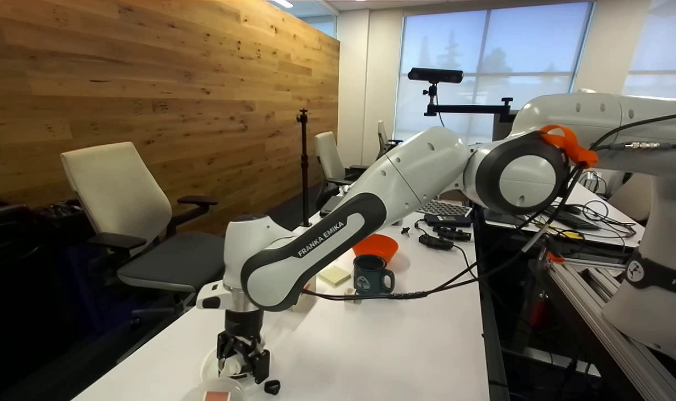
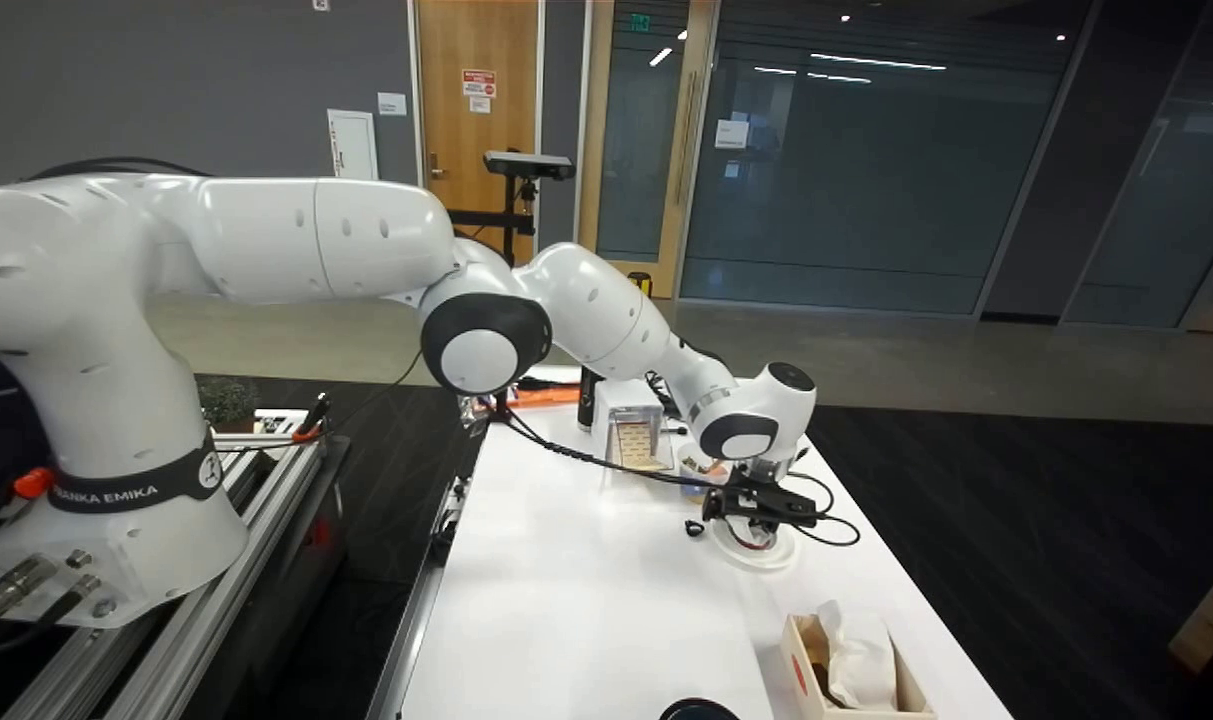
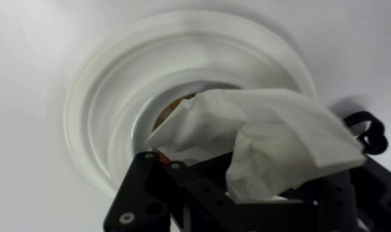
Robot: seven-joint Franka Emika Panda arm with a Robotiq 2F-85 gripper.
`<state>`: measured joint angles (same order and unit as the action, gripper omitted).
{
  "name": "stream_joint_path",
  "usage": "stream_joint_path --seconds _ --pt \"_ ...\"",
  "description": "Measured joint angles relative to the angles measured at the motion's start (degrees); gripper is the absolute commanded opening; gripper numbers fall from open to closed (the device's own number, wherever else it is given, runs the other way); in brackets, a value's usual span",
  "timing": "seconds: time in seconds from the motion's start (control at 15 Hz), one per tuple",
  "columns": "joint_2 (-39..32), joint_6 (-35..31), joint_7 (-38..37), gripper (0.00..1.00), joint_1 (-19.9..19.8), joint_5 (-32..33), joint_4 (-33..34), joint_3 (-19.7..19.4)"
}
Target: Use the white napkin to wipe the item on the white plate.
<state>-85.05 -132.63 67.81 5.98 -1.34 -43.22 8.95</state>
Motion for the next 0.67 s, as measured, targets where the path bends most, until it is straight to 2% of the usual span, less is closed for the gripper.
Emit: stream_joint_path --seconds 0.13,0.33,0.67 --pt "0.04 -0.24 0.59 0.0 -0.63 -0.14 0.07 1.74" --pt "0.06 -0.25 0.6 0.0 -1.26 -0.14 0.12 2.36" --pt "0.12 -0.35 -0.62 0.0 -1.28 0.03 3.04 -0.16"
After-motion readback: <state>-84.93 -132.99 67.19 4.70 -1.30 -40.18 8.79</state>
